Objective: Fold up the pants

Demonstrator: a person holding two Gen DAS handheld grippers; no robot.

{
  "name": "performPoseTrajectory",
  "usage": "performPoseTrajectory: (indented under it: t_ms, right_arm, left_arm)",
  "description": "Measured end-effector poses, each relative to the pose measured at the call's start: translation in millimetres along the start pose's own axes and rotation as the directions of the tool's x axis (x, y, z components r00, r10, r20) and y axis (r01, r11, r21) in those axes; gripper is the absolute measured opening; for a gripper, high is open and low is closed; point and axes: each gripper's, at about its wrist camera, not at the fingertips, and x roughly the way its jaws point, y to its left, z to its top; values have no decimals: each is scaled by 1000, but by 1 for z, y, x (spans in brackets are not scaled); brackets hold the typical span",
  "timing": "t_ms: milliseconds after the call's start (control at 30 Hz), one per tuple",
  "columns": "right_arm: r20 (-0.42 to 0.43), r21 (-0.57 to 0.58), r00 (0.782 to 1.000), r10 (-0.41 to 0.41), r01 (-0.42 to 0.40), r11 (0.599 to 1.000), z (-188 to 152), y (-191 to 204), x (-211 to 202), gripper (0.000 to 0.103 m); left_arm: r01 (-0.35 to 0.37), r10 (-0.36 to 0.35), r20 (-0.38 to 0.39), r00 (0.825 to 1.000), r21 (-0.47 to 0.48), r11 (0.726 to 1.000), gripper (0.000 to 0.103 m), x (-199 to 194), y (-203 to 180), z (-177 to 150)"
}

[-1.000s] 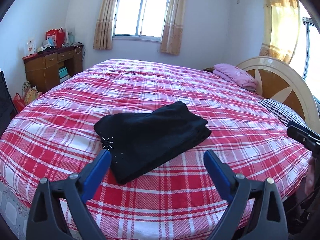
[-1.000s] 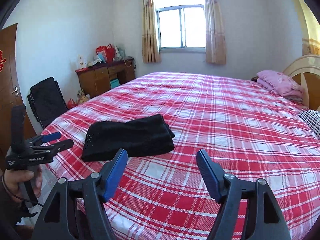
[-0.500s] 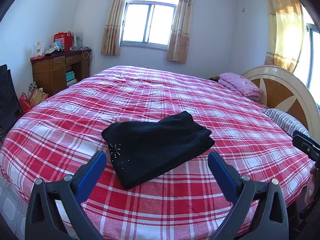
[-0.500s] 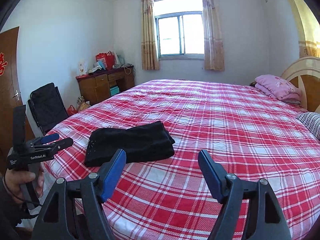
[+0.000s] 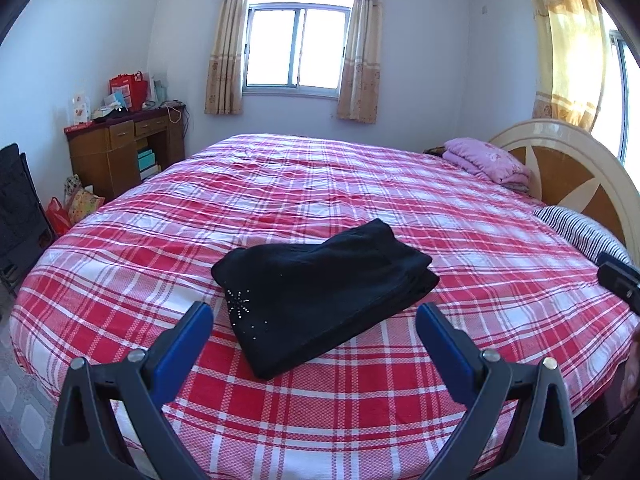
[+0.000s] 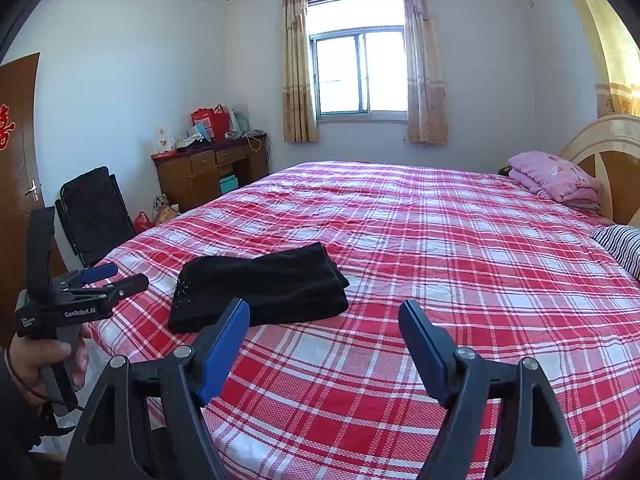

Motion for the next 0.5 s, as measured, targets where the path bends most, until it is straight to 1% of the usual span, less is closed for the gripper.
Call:
performPoseTrajectory:
  t_ms: [133, 233, 367, 500]
  right_arm:
    - [16, 0, 1000, -5, 5, 1000, 1, 0, -5, 78]
    - [28, -4, 1000, -10, 10, 1000, 3, 0, -8, 78]
    - [41, -13, 999, -13, 14, 1000, 4, 2, -13, 78]
    - [43, -23, 999, -12, 13, 1000, 5, 4, -14, 78]
  left_arm:
    - [-11, 12, -27, 1000, 23, 1000, 103, 3, -2, 0]
    - [-44, 45, -10, 999, 53, 998, 103, -1, -6, 1]
    - [-59, 56, 30, 998, 84, 995, 103, -10, -10, 4]
    - [-70, 66, 50, 997, 89, 994, 103, -15, -11, 8]
